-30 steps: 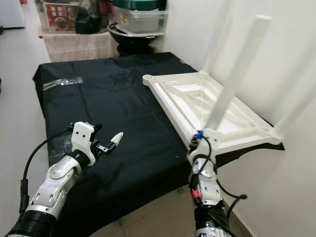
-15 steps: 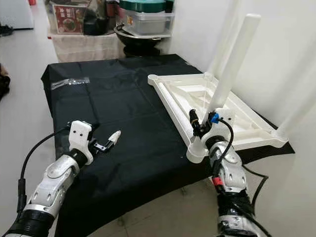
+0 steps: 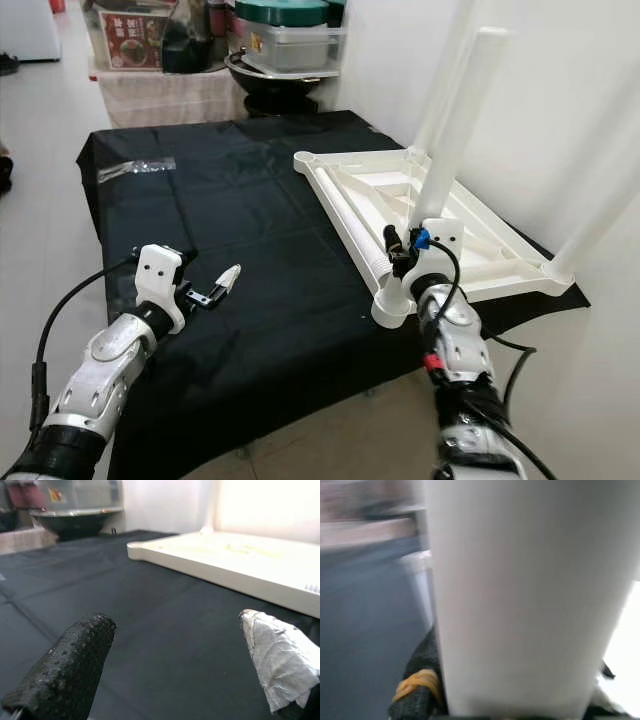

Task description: Building children table

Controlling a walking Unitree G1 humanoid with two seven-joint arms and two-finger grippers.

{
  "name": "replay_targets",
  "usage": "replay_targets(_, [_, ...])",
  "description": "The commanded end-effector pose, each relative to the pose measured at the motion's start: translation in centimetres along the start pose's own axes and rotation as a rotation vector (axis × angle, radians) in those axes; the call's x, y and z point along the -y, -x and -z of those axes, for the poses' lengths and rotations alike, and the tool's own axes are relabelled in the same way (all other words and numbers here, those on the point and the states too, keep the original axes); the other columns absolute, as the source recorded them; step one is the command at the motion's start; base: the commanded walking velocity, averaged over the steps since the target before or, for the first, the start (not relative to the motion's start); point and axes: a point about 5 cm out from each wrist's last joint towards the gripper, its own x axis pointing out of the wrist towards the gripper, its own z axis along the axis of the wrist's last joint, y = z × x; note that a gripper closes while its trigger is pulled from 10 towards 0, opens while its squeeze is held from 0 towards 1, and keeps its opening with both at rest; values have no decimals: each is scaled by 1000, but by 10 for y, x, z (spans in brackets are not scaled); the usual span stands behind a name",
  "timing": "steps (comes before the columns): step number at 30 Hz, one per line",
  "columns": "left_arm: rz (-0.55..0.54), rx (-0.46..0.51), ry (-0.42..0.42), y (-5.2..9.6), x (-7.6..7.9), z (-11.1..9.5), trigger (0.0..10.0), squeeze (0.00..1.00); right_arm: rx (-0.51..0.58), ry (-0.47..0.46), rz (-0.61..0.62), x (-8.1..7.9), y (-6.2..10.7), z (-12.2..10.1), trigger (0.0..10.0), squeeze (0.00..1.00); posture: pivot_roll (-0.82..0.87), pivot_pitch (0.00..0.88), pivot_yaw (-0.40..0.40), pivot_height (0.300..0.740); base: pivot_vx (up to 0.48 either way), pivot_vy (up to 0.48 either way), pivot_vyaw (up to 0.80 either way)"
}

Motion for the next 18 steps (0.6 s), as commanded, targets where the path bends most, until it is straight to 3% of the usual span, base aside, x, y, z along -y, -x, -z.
replay_targets(1, [-21, -11, -14, 3, -5, 2, 10000, 0, -264, -72, 316, 39, 9, 47, 0, 0, 72, 0, -97, 740, 0, 0, 0])
replay_targets(2, [-24, -14, -17, 4, -5, 3, 10000, 0, -298, -111, 368, 31, 19, 52, 0, 0, 68, 0, -93, 740, 0, 0, 0])
replay_targets(4, [-24, -14, -17, 4, -5, 3, 10000, 0, -298, -111, 368, 31, 19, 52, 0, 0, 68, 0, -93, 740, 0, 0, 0])
replay_targets(7, [-18, -12, -22, 0, -5, 2, 10000, 0, -257, -100, 202, -18, 32, 41, 0, 0, 52, 0, -91, 740, 0, 0, 0])
replay_targets(12, [-22, -5, -16, -4, -2, 1, 10000, 0, -277, -66, 113, -27, 29, 40, 0, 0, 65, 0, -101, 740, 0, 0, 0])
replay_targets(13, [-18, -3, -15, -3, 0, 1, 10000, 0, -286, -52, 36, -31, 25, 40, 10000, 0, 69, 0, -104, 740, 0, 0, 0])
replay_targets(17, [-14, -2, -15, -2, 1, 1, 10000, 0, -286, -37, -1, -33, 23, 38, 10000, 0, 70, 0, -106, 740, 0, 0, 0])
replay_targets(18, [-15, -7, -15, 1, 1, 3, 10000, 0, -227, -24, -67, -34, 19, 29, 10000, 0, 63, 0, -103, 740, 0, 0, 0])
